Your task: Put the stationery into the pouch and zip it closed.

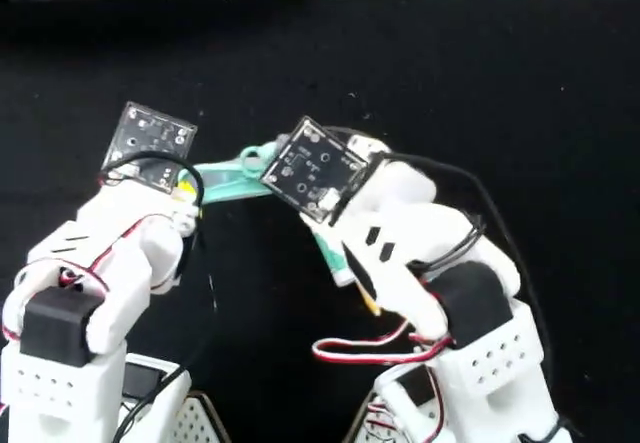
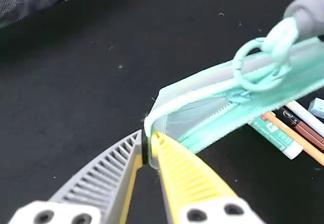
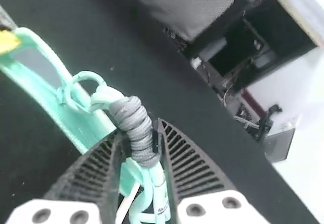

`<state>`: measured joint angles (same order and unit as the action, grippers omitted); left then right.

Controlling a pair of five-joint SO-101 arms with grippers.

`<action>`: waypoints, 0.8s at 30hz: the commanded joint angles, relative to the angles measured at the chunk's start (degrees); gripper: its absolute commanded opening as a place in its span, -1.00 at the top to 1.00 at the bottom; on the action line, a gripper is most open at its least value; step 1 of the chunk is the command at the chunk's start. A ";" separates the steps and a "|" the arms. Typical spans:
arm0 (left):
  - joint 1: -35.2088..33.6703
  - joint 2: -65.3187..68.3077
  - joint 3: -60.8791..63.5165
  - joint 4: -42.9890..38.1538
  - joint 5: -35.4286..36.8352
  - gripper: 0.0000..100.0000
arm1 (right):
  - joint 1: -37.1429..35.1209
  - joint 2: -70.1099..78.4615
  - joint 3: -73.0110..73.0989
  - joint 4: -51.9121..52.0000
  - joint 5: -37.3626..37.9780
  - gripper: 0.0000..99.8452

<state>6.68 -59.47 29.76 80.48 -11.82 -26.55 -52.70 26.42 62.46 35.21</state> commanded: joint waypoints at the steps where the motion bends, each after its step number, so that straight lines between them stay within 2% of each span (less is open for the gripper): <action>1: -3.56 -0.18 4.88 -3.87 0.00 0.94 | 2.99 -2.15 0.57 0.53 -0.79 0.98; 6: -14.29 -0.44 6.29 -6.15 0.00 0.94 | 2.64 -1.89 1.19 0.00 -1.49 0.98; 9: -18.51 -3.43 5.76 -6.24 0.53 0.94 | 2.73 -1.71 2.33 -4.75 -6.42 0.98; 12: -17.10 -7.91 7.69 -6.07 0.53 0.94 | 2.90 -1.89 4.26 -7.65 -9.67 0.98; 15: -15.60 -13.10 11.12 -6.15 0.18 0.94 | 3.16 -2.15 5.93 -6.77 -8.44 0.98; 21: -16.84 -22.24 13.76 -6.33 0.00 0.94 | 8.88 -2.15 5.93 -4.75 -6.24 0.98; 24: -17.89 -23.74 16.22 -7.30 -2.90 0.94 | 12.22 -2.15 5.93 -4.75 -6.24 0.98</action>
<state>-9.76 -81.80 44.97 75.21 -12.62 -18.20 -53.76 32.92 57.80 28.44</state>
